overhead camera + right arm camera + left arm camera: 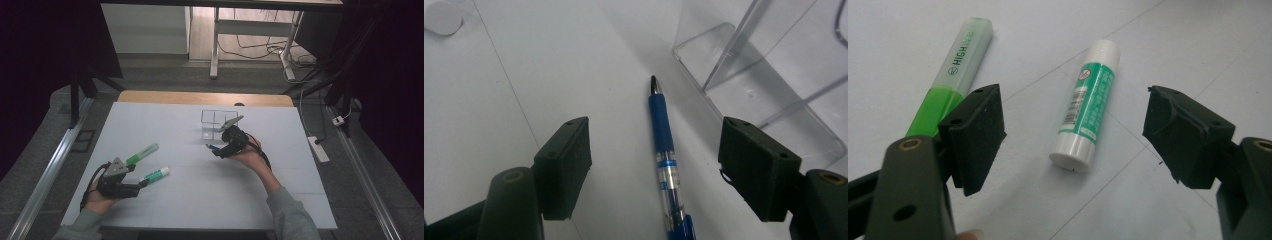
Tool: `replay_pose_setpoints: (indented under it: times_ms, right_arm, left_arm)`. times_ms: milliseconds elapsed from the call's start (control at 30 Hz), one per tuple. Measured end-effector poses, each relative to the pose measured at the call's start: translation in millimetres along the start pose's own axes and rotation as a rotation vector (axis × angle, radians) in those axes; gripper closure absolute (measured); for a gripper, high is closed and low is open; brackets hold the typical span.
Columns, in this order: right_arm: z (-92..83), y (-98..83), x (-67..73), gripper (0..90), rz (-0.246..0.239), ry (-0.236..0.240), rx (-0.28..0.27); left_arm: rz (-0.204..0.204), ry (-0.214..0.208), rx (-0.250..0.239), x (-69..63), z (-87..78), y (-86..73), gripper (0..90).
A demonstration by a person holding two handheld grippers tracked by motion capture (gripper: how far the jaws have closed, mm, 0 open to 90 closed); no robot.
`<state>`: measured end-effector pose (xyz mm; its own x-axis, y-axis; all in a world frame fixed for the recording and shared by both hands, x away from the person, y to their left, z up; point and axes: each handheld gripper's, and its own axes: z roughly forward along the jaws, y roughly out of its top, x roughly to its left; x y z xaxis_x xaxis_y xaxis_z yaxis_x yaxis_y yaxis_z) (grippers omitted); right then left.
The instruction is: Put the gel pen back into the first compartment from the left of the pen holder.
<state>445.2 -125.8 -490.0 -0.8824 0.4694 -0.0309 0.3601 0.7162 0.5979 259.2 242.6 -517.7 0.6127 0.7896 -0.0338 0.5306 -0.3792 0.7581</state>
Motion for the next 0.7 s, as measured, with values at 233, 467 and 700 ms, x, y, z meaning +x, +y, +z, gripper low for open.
replay_pose_setpoints:
  times_ms: [233, 467, 700]
  right_arm:
    - [6.7, 3.3, -1.3, 33.4, 0.000, 0.015, 0.023]
    - [13.6, 5.1, -3.0, 37.5, 0.001, 0.021, 0.036]
    - [24.1, 6.8, -6.1, 42.2, -0.007, 0.024, 0.068]
  left_arm:
    - [0.002, 0.000, 0.000, -0.1, -0.2, -0.1, 24.2]
    - [0.002, 0.001, 0.002, 0.2, 0.0, -0.2, 24.2]
    - [0.002, 0.003, 0.001, 0.4, -0.3, -0.5, 24.3]
